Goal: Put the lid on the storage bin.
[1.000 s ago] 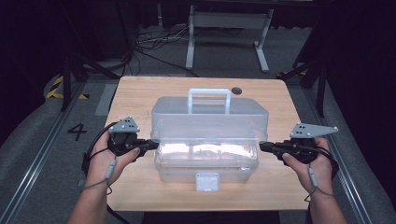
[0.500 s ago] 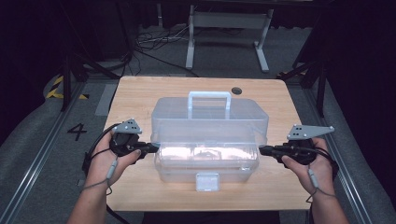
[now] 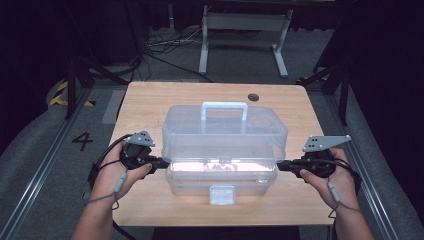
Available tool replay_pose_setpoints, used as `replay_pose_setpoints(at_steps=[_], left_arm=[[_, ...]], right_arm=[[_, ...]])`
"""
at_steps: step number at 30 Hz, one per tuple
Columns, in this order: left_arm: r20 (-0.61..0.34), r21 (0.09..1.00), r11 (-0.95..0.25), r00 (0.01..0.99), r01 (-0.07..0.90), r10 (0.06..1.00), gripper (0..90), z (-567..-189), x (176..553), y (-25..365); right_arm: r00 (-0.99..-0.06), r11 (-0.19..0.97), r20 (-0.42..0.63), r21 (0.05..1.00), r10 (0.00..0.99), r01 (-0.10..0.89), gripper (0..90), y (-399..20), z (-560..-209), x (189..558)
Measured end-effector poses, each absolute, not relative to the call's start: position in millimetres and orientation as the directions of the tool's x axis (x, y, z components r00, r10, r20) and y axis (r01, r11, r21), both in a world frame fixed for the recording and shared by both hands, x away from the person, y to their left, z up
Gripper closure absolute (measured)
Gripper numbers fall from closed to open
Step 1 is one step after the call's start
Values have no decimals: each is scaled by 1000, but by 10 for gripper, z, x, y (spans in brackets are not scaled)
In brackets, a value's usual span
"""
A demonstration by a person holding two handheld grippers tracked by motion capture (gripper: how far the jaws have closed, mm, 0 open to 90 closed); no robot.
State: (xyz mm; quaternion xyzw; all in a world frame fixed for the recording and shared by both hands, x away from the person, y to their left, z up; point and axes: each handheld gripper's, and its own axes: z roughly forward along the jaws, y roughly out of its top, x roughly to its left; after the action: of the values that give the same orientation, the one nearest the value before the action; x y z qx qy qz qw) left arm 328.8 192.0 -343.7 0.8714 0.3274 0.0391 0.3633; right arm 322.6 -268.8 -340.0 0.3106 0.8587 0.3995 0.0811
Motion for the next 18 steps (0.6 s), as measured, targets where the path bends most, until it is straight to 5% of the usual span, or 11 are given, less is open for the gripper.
replay_pose_setpoints(at_steps=[18], left_arm=[[-169, 612, -570, 794, 548, 583, 895, -3459, 3279, 1922]], right_arm=[[-798, 549, 80, 685, 597, 479, 900, -2680, -3431, 3234]])
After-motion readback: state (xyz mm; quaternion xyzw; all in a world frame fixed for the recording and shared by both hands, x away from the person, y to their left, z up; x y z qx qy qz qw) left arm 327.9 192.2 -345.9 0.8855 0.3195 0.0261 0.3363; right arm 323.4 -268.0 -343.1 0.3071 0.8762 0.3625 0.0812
